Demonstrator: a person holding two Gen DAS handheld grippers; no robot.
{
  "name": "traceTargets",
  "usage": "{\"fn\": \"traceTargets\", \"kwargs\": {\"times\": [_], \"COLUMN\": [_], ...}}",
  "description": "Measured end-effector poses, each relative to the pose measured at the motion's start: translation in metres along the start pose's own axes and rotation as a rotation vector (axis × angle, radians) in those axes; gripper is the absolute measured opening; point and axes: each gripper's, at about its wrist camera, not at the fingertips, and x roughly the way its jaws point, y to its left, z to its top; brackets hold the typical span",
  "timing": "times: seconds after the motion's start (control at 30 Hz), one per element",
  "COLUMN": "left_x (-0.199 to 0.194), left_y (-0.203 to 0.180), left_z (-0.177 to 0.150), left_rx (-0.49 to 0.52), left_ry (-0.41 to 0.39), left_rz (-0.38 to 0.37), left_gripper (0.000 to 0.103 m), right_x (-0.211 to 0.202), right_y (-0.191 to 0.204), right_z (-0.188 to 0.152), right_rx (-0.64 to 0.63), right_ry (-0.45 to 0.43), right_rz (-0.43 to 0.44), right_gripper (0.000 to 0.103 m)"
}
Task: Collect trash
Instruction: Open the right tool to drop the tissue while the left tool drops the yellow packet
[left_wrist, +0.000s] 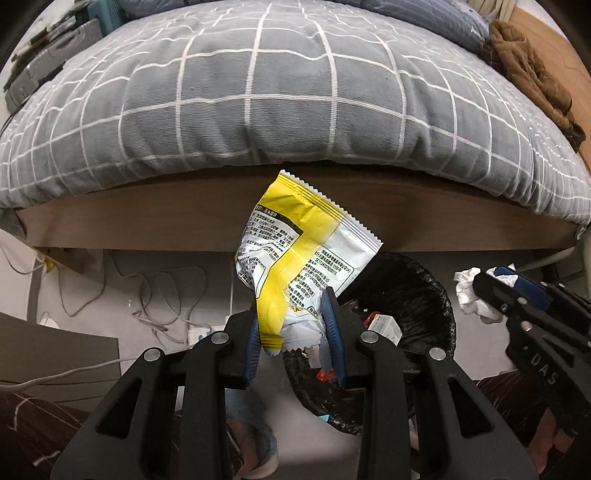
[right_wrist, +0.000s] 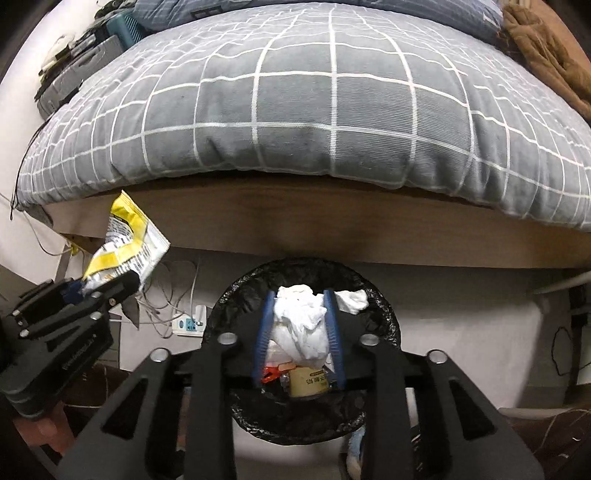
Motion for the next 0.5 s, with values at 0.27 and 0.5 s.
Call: {"fn": "traceTargets", "kwargs": {"times": [0.27,0.5], "left_x": [0.002,0.0], "left_y": [-0.01,-0.034], "left_z": [0.004,0.004], "left_rx": [0.01,0.037], "left_ry": [0.003,0.011], "left_rz": [-0.018,-0.05], "left_gripper": [0.03,0.03], "right_x": [-0.009,-0.031], "right_y": [-0.017,-0.062], "right_z": [-0.008,-0.011], "right_rx": [0.008,0.079], "right_ry": [-0.038,-0.094], "right_rz": [-0.037,-0.095], "right_gripper": [0.074,0.095]}}
